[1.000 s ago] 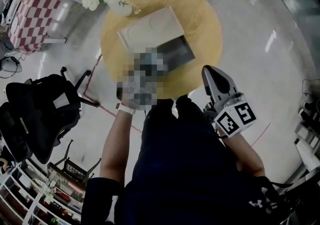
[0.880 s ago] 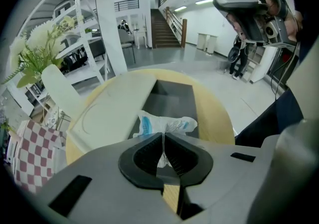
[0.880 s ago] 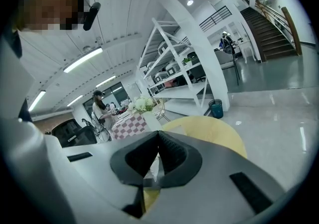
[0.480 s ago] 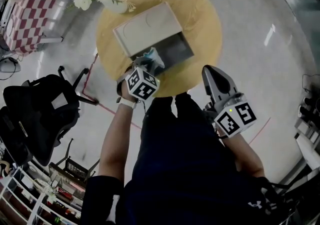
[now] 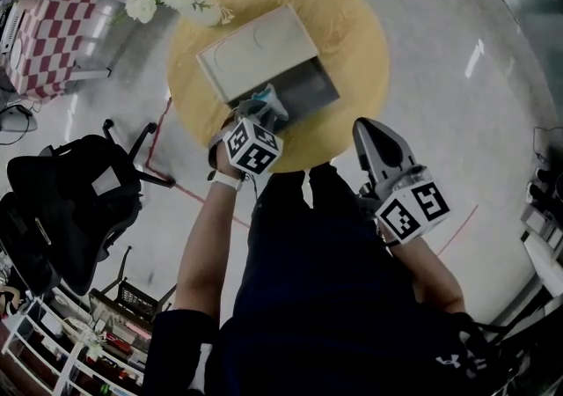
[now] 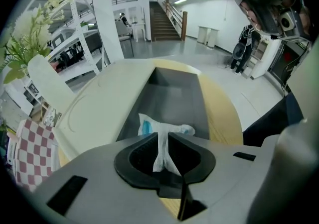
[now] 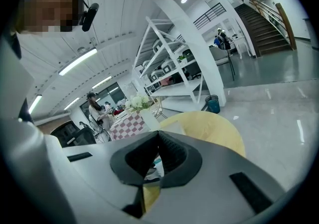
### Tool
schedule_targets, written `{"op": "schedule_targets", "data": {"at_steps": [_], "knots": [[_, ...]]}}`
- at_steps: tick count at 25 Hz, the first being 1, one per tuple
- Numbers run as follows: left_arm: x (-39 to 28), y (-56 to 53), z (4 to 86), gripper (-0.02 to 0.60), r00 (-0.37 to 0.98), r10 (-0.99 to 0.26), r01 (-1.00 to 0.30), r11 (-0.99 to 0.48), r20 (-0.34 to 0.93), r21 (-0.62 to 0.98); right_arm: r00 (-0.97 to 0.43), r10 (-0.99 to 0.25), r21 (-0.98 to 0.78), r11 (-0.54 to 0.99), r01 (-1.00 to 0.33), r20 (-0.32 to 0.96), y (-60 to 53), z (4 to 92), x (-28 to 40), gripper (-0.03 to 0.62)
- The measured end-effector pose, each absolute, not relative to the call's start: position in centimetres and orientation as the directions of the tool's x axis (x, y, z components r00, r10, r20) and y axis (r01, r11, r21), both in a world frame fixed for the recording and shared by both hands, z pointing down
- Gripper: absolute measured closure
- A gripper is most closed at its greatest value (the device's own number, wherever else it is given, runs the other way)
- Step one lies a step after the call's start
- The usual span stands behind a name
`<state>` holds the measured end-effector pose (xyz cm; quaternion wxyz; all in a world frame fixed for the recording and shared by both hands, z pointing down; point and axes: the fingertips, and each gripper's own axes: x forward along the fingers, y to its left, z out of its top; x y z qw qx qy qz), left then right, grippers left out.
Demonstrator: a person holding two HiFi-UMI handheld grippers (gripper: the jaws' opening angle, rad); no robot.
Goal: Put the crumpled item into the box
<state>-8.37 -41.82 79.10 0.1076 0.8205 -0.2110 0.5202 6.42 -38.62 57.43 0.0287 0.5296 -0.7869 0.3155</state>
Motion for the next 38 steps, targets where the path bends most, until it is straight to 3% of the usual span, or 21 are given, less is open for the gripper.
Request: {"op": "schedule_targets", "data": {"at_steps": [3, 9, 23, 38], "knots": [[-8.4, -41.8, 78.9, 0.481, 0.374, -0.236, -0.477, -0.878, 0.897, -0.032, -0.440, -0.815, -0.469, 0.241, -0.849, 0.377, -38.6, 57.2, 6.3, 0.591], [-8.8, -42.1, 77.7, 0.453, 0.391, -0.273, -0.531, -0.847, 0.879, -0.027, -0.444, -0.817, -0.466, 0.252, -0.848, 0.367, -38.7, 56.8, 6.1, 0.591], [-9.4, -43.8, 68.9, 0.455, 0.481, -0.472, -0.673, -0.739, 0.739, -0.034, -0.452, -0.831, -0.429, 0.297, -0.853, 0.324, -38.9, 54.9, 6.4, 0.591], [-9.7, -42.6, 53.9, 0.510, 0.562, -0.710, -0.770, -0.637, 0.424, -0.047, -0.461, -0.861, -0.383, 0.360, -0.851, 0.214, -38.2, 49.8, 6.5, 0.591]]}}
